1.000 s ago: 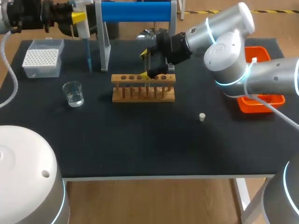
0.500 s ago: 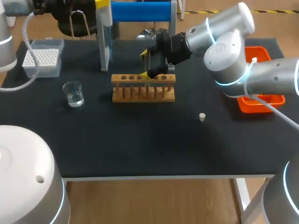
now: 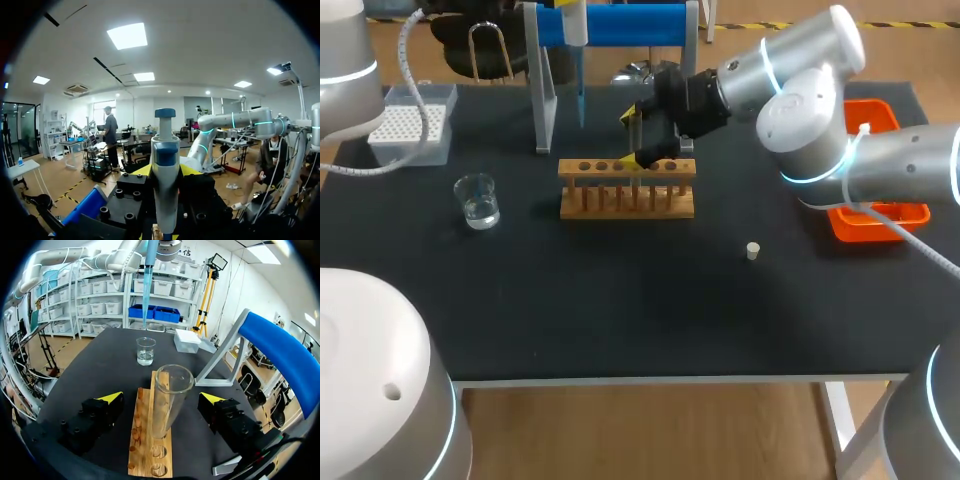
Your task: Invert the test tube, pick up the pipette, mount the tip to pipette, aspirate from beaker and dispense into the tube, eject the tip, return the pipette, and cap with the stopper.
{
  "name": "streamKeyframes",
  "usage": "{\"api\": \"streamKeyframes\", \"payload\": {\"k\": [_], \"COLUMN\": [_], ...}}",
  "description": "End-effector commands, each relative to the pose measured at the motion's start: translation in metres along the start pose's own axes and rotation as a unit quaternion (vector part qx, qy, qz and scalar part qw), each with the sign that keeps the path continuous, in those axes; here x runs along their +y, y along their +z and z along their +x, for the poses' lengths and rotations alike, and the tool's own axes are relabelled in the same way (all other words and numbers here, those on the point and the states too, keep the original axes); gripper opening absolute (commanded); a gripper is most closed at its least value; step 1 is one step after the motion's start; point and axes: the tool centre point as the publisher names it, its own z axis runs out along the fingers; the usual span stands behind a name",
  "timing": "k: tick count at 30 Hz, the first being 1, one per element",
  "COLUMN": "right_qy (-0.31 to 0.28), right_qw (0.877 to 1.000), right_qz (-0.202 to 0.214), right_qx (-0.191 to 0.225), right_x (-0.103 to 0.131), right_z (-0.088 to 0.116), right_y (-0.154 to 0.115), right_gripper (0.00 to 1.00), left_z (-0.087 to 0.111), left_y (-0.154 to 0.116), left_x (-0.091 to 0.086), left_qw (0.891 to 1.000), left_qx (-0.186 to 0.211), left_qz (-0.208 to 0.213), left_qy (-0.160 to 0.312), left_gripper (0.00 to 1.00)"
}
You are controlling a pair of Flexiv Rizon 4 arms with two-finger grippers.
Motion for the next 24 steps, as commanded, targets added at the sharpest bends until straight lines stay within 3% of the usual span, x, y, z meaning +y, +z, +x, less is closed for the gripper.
{"api": "streamKeyframes", "payload": {"k": [1, 16, 24], "right_qy": [0.000, 0.000, 0.000], "right_qw": [1.000, 1.000, 1.000], "right_qz": [0.001, 0.001, 0.001], "right_qx": [0.002, 0.002, 0.002], "right_x": [0.000, 0.000, 0.000], "right_z": [-0.001, -0.001, -0.001], "right_y": [0.000, 0.000, 0.000], "right_gripper": [1.00, 1.00, 1.00], "left_z": [-0.001, -0.001, -0.009], "left_y": [-0.001, -0.001, 0.028], "left_x": [-0.001, -0.001, -0.009], "left_qw": [1.000, 1.000, 0.999], "left_qx": [0.003, 0.003, 0.032], "left_qz": [-0.001, -0.001, 0.003], "left_qy": [0.000, 0.000, -0.004], "left_gripper": [0.00, 0.00, 0.00]}}
